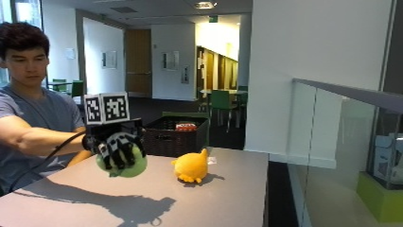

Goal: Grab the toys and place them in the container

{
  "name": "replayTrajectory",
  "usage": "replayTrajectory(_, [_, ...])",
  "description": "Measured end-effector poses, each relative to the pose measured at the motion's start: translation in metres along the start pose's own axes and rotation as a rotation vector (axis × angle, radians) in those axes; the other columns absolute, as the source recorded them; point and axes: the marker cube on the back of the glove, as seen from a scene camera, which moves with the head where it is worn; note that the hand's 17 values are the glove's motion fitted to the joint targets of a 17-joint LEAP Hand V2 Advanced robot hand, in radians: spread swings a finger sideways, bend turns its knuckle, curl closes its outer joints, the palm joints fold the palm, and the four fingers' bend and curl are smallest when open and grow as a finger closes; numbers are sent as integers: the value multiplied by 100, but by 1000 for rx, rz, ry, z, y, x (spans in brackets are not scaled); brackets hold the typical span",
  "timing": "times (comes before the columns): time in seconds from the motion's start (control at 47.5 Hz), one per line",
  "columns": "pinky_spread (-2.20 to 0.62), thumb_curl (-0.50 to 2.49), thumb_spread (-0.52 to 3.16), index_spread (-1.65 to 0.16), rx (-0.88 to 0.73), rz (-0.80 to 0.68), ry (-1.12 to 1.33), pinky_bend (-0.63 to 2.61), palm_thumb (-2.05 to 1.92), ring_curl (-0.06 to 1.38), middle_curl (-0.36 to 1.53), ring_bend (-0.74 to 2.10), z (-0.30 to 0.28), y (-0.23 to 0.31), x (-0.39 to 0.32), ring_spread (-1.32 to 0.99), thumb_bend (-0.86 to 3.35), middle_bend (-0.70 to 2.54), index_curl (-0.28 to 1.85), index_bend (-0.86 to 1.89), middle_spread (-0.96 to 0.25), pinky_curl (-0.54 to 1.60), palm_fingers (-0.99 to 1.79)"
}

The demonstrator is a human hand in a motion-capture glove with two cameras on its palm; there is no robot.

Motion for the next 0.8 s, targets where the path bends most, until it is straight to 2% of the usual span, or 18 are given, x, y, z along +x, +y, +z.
replayTrajectory(0.379, [-44,75,94,-40,80,-65,-28,110,69,48,58,98,-132,11,-55,-48,20,28,31,17,-51,41,95])
replayTrajectory(0.8, [-44,85,92,-41,195,-223,-52,112,68,51,69,99,-214,50,-187,-49,16,24,30,15,-55,43,93])
